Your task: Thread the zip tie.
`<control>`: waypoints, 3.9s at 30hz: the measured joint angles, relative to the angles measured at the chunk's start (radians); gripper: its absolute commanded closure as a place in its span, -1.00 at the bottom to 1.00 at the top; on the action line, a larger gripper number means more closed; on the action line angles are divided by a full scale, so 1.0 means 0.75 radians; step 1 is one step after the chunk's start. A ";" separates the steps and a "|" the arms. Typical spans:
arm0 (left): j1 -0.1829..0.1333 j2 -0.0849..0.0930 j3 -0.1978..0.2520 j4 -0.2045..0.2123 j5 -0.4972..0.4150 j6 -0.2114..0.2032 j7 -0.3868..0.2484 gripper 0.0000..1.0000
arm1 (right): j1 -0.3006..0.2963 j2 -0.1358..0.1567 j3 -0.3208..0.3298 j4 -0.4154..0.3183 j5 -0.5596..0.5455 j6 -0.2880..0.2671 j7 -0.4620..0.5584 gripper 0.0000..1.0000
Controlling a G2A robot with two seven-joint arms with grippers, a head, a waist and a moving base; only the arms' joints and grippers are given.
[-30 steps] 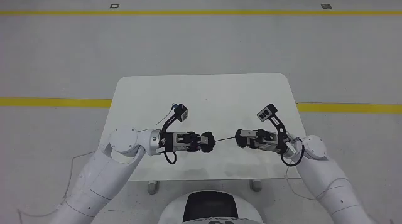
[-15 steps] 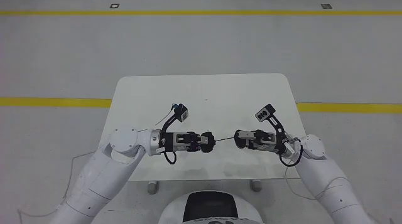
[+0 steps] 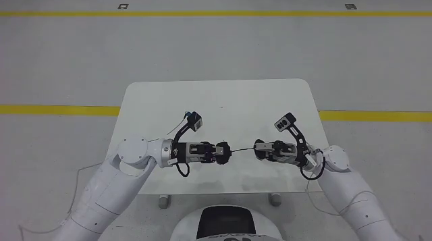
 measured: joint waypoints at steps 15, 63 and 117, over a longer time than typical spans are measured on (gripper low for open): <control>0.000 0.000 0.000 0.000 0.000 0.000 0.000 -1.00 | -0.023 -0.022 -0.007 -0.037 0.029 -0.019 -0.057 1.00; -0.068 -0.033 0.167 0.018 -0.004 -0.095 0.285 -1.00 | -0.075 -0.098 -0.080 -0.126 0.151 0.002 -0.282 1.00; -0.049 -0.013 0.165 0.031 -0.124 -0.090 0.292 -1.00 | -0.092 -0.110 -0.061 -0.124 0.108 0.036 -0.267 1.00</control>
